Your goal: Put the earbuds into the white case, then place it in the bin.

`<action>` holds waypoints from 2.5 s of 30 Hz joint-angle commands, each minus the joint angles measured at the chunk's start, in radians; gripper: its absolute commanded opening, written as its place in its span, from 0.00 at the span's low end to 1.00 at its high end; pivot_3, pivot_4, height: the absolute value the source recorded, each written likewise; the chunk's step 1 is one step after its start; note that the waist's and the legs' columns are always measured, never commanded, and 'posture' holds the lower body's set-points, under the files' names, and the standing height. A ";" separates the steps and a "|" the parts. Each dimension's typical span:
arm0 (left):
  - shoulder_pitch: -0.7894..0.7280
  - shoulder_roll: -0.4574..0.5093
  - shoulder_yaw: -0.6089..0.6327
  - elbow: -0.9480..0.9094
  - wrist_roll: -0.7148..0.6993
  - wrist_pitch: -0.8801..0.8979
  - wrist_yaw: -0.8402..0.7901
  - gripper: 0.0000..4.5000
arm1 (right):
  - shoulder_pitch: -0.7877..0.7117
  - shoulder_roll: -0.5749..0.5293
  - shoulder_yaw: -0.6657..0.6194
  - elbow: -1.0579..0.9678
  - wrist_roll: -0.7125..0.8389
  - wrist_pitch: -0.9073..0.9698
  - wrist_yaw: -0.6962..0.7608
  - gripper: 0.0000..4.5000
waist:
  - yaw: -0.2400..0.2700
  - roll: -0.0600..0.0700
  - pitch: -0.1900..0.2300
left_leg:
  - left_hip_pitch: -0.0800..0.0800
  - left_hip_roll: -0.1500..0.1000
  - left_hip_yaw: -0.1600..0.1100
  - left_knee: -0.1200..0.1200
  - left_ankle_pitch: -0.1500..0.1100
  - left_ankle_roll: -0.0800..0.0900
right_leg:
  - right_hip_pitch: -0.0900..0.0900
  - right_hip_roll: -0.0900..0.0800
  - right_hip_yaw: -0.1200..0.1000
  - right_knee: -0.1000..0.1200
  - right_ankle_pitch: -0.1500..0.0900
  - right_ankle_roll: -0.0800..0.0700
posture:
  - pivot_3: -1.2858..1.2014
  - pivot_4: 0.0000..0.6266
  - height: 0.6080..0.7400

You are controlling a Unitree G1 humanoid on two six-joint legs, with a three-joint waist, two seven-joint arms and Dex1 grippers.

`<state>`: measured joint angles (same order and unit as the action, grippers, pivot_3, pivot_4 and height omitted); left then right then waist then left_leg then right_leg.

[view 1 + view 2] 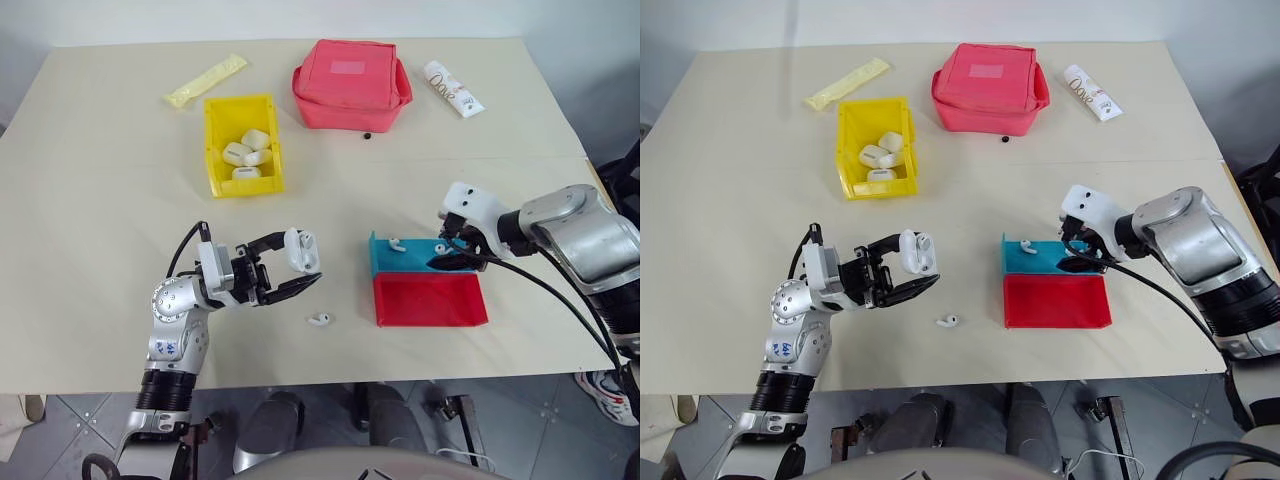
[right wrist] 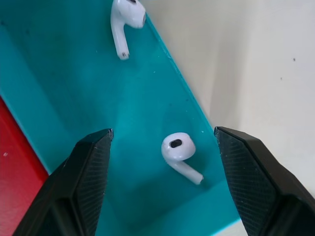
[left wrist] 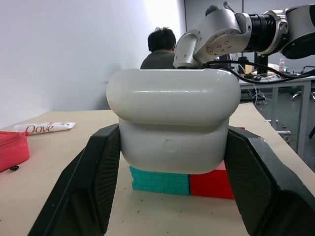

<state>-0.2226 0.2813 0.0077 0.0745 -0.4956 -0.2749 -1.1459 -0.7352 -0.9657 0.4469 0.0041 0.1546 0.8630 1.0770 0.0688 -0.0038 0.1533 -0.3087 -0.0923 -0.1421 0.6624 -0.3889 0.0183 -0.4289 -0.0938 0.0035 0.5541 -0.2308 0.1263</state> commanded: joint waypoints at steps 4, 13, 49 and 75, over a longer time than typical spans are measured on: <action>0.008 0.000 -0.005 -0.050 0.004 -0.015 0.017 0.62 | -0.046 0.023 0.009 0.050 -0.074 -0.048 0.030 0.76 | -0.003 0.000 0.000 | 0.000 0.000 0.000 0.000 0.000 0.000 | 0.000 0.000 0.000 0.000 0.000 0.000 | 0.52 0.24 1.00; -0.001 -0.002 -0.007 -0.040 0.011 -0.019 0.034 0.62 | -0.057 0.044 -0.027 0.044 -0.091 -0.077 0.056 0.41 | -0.004 0.000 0.000 | 0.000 0.000 0.000 0.000 0.000 0.000 | 0.000 0.000 0.000 0.000 0.000 0.000 | 0.52 0.24 1.00; -0.007 -0.012 -0.012 -0.024 0.010 -0.033 0.033 0.62 | -0.064 0.034 0.007 -0.054 -0.087 0.235 0.037 0.41 | -0.016 0.000 0.000 | -0.001 0.000 0.000 0.000 0.000 0.000 | -0.001 0.000 0.000 0.000 0.000 0.000 | 0.52 0.24 1.00; -0.045 -0.006 -0.011 0.023 0.005 -0.042 0.013 0.62 | -0.012 0.040 -0.069 -0.063 -0.066 0.119 0.026 0.10 | -0.015 -0.001 -0.001 | -0.001 0.000 0.000 0.000 0.000 0.000 | -0.001 0.000 0.000 0.001 0.000 0.000 | 0.52 0.24 1.00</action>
<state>-0.2477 0.2772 -0.0101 0.0978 -0.4728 -0.3019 -1.1244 -0.7473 -0.9134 0.4281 -0.0325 0.0709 1.0002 1.1060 0.0538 -0.0047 0.1525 -0.3099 -0.0925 -0.1426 0.6628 -0.3889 0.0181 -0.4300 -0.0940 0.0032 0.5549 -0.2308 0.1263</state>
